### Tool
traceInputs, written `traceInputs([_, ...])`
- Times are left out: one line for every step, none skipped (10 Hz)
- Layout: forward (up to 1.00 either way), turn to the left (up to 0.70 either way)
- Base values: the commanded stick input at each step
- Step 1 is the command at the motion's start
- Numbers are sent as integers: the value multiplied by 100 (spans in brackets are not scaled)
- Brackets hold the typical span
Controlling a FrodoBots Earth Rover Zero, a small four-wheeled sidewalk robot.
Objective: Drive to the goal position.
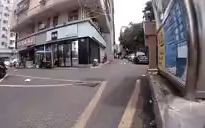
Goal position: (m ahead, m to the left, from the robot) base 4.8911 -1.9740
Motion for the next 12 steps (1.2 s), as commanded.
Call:
traceInputs([70, 0])
traceInputs([70, 0])
traceInputs([70, 0])
traceInputs([70, 0])
traceInputs([70, 0])
traceInputs([70, 0])
traceInputs([70, 0])
traceInputs([70, 0])
traceInputs([70, 0])
traceInputs([70, 0])
traceInputs([70, 0])
traceInputs([70, 0])
